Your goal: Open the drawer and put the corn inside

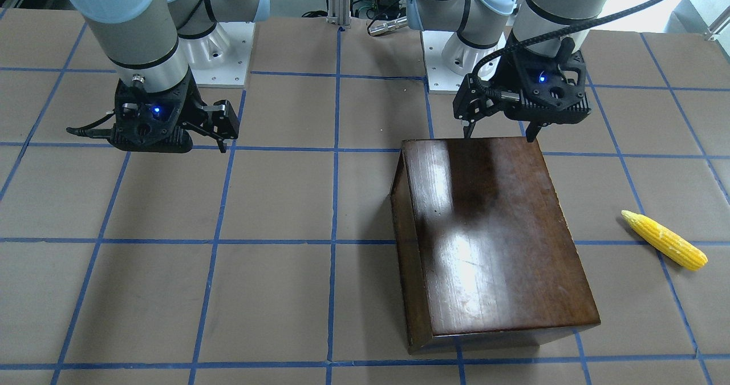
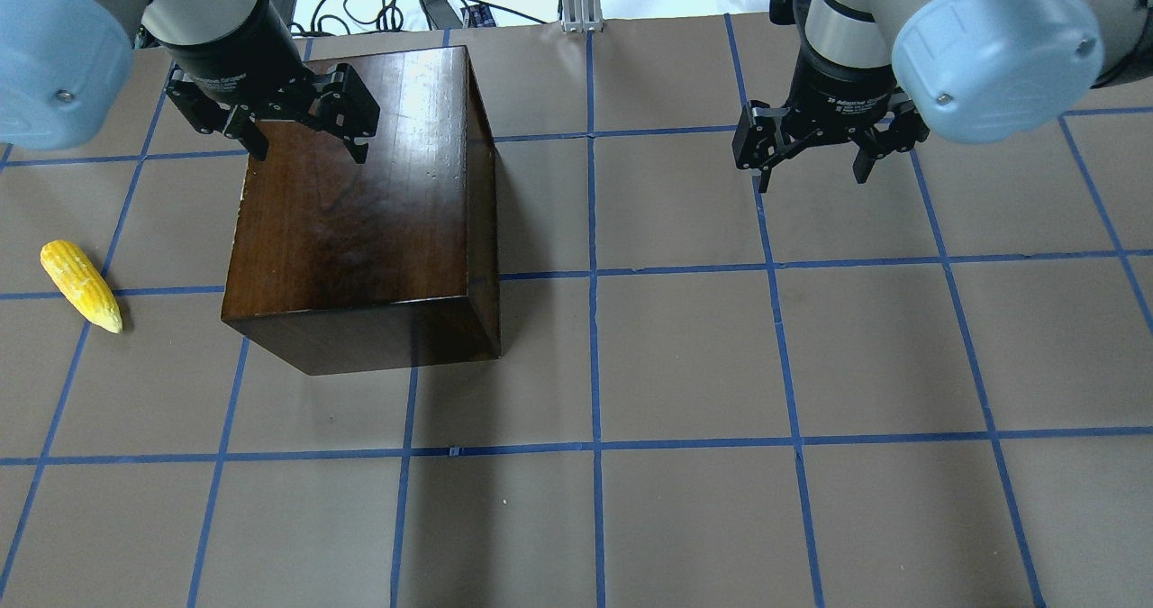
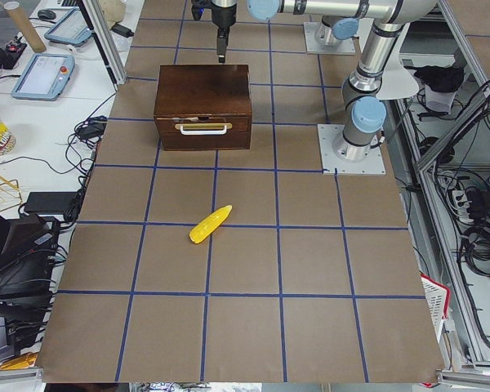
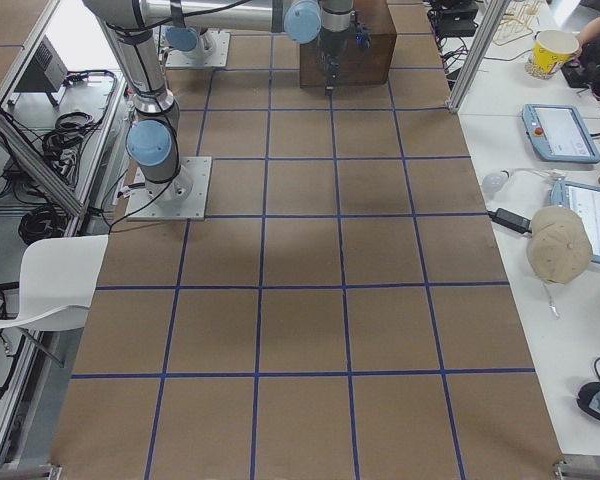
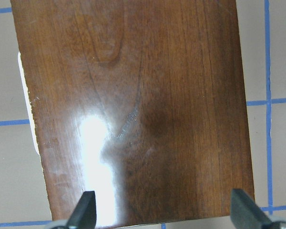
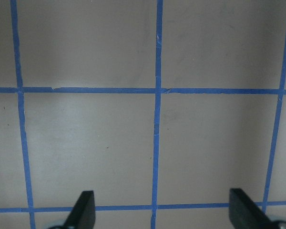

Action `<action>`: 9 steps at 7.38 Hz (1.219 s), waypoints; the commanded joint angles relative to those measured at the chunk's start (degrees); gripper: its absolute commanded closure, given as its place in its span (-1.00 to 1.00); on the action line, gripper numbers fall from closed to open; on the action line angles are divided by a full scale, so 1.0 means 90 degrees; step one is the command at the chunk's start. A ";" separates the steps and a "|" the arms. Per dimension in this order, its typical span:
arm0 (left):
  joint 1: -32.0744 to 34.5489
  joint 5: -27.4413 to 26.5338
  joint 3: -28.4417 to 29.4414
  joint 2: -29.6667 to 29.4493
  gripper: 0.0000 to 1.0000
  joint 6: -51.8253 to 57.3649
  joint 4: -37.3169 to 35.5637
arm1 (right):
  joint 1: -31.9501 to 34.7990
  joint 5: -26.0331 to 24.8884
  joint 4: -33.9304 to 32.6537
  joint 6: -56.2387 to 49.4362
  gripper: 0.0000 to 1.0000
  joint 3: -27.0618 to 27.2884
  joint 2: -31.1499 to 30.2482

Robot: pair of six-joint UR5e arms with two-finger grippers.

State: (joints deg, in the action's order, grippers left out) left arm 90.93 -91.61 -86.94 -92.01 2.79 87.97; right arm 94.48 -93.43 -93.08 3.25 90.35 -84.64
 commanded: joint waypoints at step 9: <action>-0.0451 0.0032 0.0060 -0.0118 -1.00 0.0544 0.0079 | 0.0000 0.0000 0.0000 0.0000 -1.00 0.0000 0.0000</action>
State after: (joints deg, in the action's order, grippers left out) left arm 89.44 -91.32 -86.32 -93.00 4.19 88.67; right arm 94.48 -93.43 -93.12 3.25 90.35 -84.64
